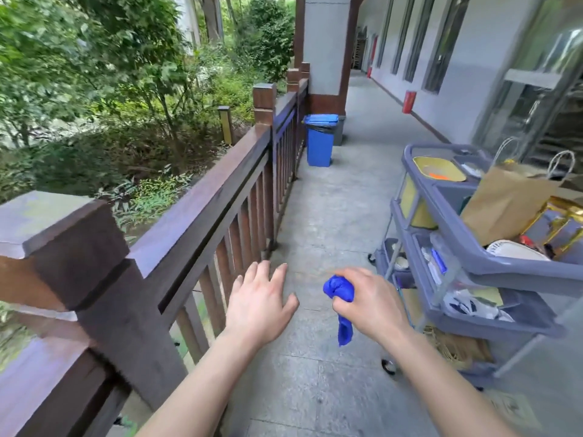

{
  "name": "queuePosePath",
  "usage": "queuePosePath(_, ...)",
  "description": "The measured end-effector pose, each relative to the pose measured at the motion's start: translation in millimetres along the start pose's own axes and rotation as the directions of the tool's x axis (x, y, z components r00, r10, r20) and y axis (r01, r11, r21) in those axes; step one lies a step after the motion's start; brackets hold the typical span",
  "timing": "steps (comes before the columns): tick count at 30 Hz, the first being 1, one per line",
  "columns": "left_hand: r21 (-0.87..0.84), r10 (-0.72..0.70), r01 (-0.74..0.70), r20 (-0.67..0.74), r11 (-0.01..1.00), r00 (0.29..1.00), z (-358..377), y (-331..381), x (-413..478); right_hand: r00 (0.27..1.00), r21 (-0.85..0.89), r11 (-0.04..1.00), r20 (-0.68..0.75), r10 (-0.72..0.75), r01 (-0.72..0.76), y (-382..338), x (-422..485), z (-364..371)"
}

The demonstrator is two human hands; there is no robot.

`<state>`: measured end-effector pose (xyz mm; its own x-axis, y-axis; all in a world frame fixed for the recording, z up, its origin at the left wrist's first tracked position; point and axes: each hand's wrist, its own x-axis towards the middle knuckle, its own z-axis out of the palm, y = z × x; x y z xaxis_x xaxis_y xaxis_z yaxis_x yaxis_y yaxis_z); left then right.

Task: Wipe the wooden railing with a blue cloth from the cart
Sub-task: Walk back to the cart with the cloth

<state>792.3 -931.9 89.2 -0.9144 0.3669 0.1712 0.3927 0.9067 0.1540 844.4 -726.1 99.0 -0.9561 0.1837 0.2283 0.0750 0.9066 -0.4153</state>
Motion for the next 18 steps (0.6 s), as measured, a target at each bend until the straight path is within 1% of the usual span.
queuePosePath(4, 0.002, 0.032, -0.032, 0.019, 0.999, 0.999, 20, 8, 61, 0.999, -0.009, 0.999, -0.004, 0.038, -0.038, 30, 52, 5)
queuePosePath(8, 0.013, 0.027, -0.027, 0.006, 1.0, 1.0, 41, 21, 134, 0.998, -0.002, 0.998, -0.013, 0.056, -0.056, 69, 117, 9)
queuePosePath(12, -0.014, 0.0, 0.0, 0.005, 1.0, 1.0, 57, 39, 204, 0.998, 0.021, 0.998, -0.017, 0.059, -0.058, 107, 183, 6)
queuePosePath(18, -0.04, 0.032, -0.032, 0.0, 0.999, 0.999, 79, 67, 295, 0.995, 0.023, 0.996, -0.04, 0.088, -0.087, 163, 264, 6)
